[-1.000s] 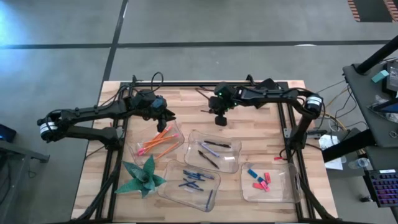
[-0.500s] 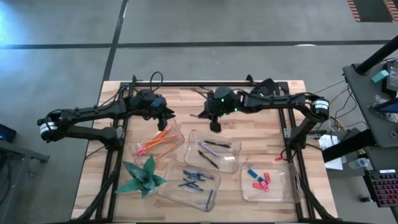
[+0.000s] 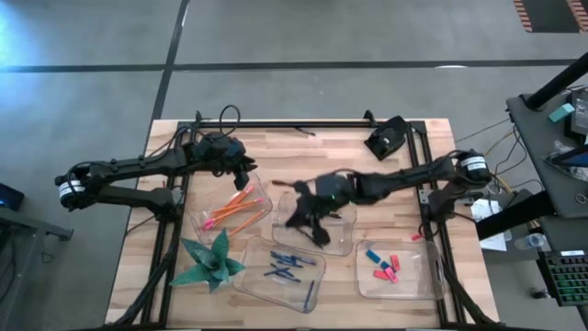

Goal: Sort crayons/erasers/pens/pencils in bins
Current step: Put the blue crayon into the bottom left transparent bin

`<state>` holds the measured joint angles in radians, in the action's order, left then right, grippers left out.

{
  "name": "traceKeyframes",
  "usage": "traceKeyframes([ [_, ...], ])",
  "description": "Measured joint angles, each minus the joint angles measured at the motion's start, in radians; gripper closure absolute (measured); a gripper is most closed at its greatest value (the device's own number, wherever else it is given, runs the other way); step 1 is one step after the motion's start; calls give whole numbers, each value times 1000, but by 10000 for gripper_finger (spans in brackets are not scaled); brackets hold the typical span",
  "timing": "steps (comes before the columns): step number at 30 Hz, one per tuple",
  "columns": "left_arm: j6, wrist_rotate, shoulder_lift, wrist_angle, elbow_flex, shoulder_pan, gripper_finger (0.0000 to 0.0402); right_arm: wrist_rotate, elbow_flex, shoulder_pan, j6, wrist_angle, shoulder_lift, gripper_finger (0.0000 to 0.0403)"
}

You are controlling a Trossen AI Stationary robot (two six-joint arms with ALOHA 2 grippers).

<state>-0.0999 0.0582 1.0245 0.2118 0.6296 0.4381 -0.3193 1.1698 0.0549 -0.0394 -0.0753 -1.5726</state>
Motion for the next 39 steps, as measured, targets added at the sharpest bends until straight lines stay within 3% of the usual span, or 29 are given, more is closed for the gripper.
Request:
traceKeyframes([
  [4, -61, 0, 0, 16, 0, 0, 315, 27, -14, 107, 75, -87, 0, 390],
  [8, -120, 3, 0, 27, -1, 0, 315, 155, -18, 214, 123, -133, -16, 390],
  [15, -157, 7, 0, 42, -2, 0, 315, 280, -14, 330, 286, -245, -129, 390],
  [24, -159, 8, 0, 43, -2, 0, 315, 370, 16, 358, 520, -242, -248, 390],
  [39, -157, 9, 0, 86, -1, 0, 315, 385, 172, 365, 670, -114, -404, 390],
])
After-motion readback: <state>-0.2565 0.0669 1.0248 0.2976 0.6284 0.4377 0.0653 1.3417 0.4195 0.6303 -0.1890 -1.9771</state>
